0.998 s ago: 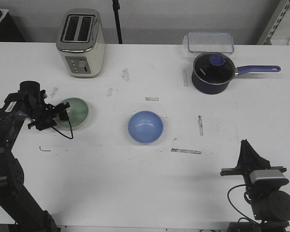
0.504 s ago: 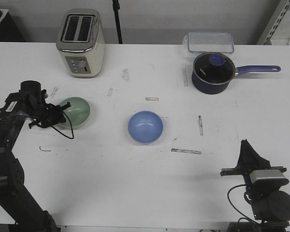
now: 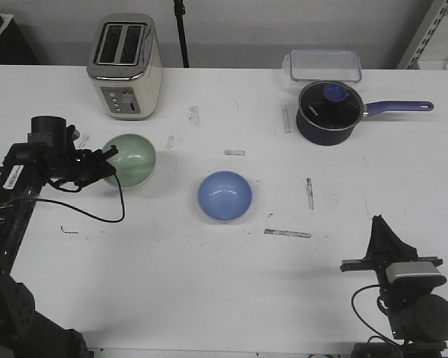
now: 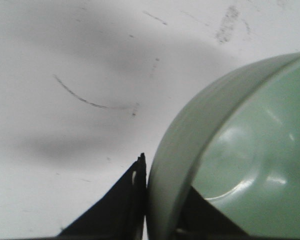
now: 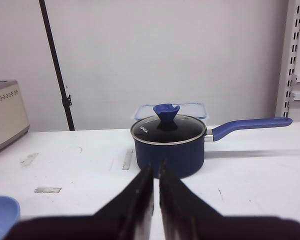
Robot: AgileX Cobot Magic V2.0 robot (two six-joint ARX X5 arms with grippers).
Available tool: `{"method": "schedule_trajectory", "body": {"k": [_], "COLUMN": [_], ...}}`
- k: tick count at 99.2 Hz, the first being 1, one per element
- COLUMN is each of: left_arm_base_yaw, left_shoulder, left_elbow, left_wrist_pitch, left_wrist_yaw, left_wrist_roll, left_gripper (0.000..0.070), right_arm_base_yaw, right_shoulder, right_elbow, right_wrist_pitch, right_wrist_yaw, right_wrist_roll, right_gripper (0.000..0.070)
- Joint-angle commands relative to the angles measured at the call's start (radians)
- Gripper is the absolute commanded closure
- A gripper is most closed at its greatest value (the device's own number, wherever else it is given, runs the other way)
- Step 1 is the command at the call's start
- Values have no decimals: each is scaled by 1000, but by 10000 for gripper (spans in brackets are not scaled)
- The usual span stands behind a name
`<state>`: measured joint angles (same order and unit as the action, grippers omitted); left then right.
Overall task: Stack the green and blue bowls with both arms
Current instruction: 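Carry the green bowl with the left gripper onto the blue bowl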
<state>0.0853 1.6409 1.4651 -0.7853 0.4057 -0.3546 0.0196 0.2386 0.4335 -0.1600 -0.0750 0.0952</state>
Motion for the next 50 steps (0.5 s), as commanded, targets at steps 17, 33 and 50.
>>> {"method": "schedule_trajectory", "body": {"k": [17, 33, 50], "left_arm_base_yaw": [-260, -372, -452], "left_shoulder": [-31, -24, 11], "left_elbow": [18, 18, 18], "left_wrist_pitch": [89, 169, 198], "left_wrist_yaw": [48, 29, -4], "left_wrist_roll": [-180, -249, -282], "left_gripper": [699, 699, 699], "right_arm_base_yaw": [1, 1, 0], "right_shoulder": [-2, -2, -2], "right_elbow": [2, 2, 2], "right_wrist_pitch": [10, 10, 10], "right_wrist_yaw": [2, 2, 1], "right_wrist_roll": [12, 12, 12], "right_gripper": [686, 685, 686]}}
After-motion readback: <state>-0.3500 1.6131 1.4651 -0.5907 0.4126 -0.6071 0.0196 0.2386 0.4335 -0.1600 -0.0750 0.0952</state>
